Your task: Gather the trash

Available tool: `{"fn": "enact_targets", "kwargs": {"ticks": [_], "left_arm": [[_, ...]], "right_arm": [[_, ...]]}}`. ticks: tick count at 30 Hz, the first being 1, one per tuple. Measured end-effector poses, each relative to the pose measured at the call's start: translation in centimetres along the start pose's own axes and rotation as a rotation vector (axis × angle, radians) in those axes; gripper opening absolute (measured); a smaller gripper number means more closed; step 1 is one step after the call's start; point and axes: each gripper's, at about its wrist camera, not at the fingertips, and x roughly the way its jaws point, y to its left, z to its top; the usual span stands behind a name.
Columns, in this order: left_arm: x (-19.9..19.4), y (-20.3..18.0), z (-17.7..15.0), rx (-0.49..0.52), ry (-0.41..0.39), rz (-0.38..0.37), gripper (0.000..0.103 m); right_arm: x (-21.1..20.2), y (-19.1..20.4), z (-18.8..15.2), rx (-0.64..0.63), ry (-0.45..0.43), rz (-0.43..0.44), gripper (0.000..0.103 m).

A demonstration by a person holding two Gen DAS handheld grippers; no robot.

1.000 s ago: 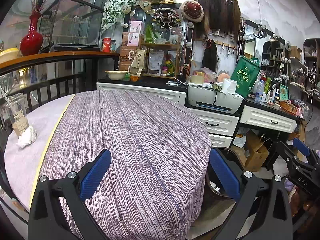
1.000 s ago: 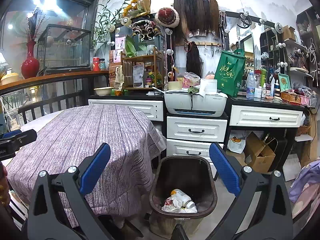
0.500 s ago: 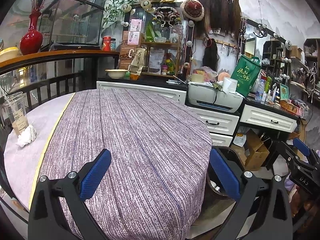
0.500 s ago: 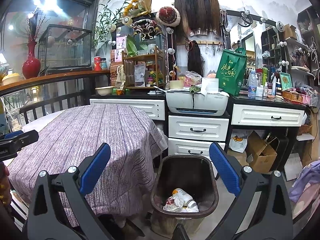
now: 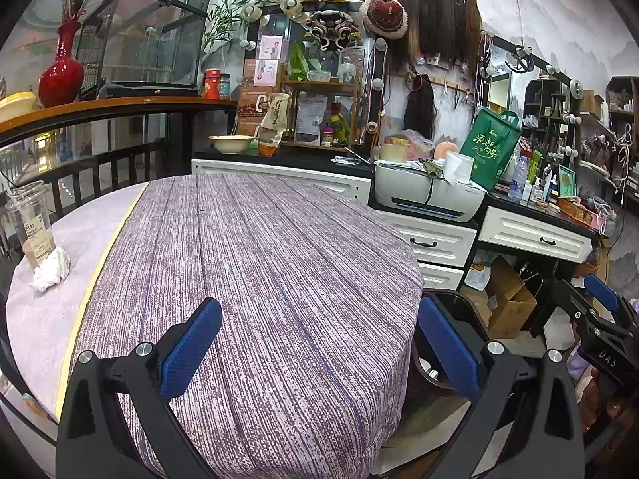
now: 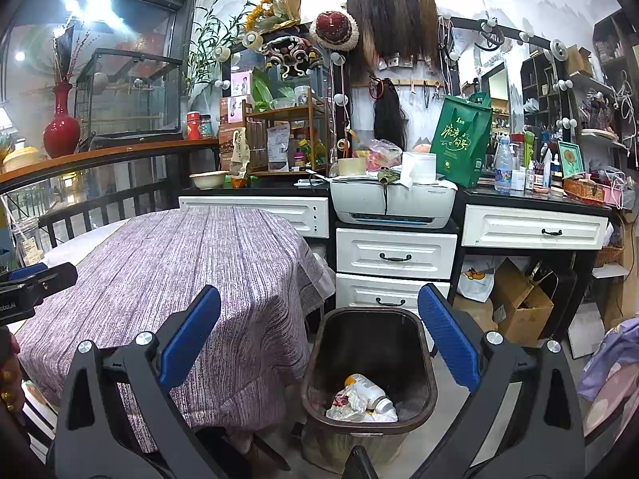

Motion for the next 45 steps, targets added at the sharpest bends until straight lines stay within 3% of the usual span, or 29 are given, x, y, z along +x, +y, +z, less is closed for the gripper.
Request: {"fn": "enact_targets", "kwargs": {"ticks": [26, 41, 45], "left_arm": [[0.4, -0.2, -0.5, 0.007, 0.012, 0.026, 0.098], [0.4, 0.1, -0.7, -0.042, 0.031, 0.011, 0.098], [0.1, -0.1, -0.6, -0.02, -0.003, 0.026, 0.098]], "right_arm": [[0.1, 0.2, -0.4, 0.003, 0.009, -0.003, 0.097], [0.3, 0.3, -0.8, 0.006, 0.014, -0.004, 0.097], [0.3, 0.4, -1.1, 0.007, 0.017, -0.004, 0.097]]}}
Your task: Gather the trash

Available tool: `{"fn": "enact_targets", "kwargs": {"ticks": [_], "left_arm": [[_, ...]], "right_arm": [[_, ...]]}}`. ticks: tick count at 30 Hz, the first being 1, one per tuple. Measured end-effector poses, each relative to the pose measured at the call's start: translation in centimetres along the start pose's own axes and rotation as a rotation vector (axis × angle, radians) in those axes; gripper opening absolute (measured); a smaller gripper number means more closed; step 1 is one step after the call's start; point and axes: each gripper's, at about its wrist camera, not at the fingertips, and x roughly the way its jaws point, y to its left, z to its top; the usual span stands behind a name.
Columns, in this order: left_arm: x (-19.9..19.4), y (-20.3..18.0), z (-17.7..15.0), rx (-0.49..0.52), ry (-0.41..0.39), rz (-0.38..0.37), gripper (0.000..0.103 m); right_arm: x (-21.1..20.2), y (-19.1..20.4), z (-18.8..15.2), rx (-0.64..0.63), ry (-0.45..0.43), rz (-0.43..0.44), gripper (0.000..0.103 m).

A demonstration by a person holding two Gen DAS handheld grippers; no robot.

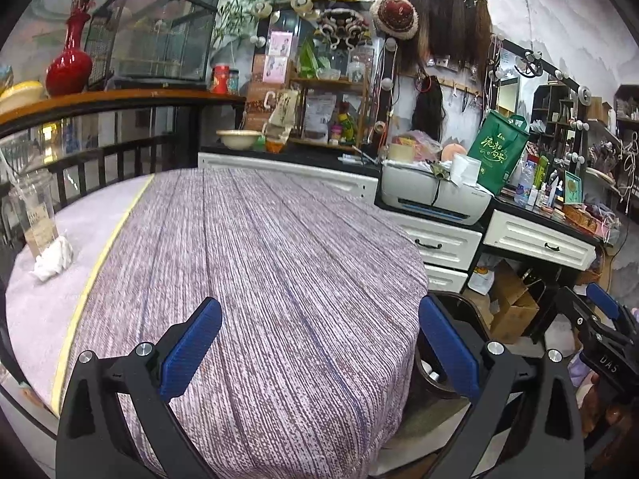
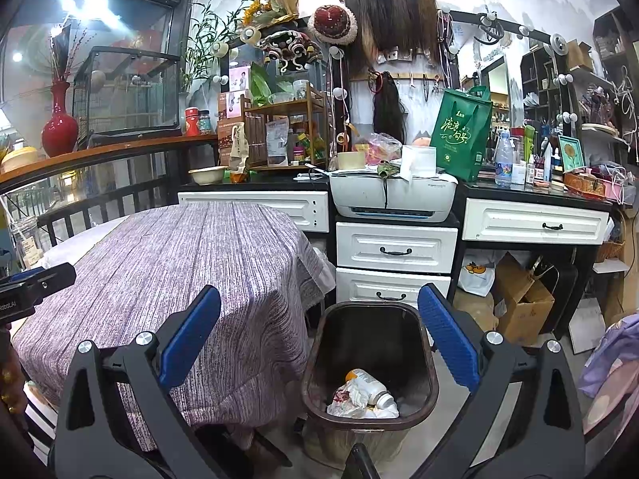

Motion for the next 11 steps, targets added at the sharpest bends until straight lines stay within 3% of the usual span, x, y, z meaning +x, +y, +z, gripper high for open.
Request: {"fn": "enact_targets", "kwargs": {"ticks": [11], "left_arm": [[0.19, 0.03, 0.4, 0.014, 0.008, -0.011, 0.098]], "right_arm": [[0.06, 0.08, 0.12, 0.002, 0.002, 0.001, 0.097]]}}
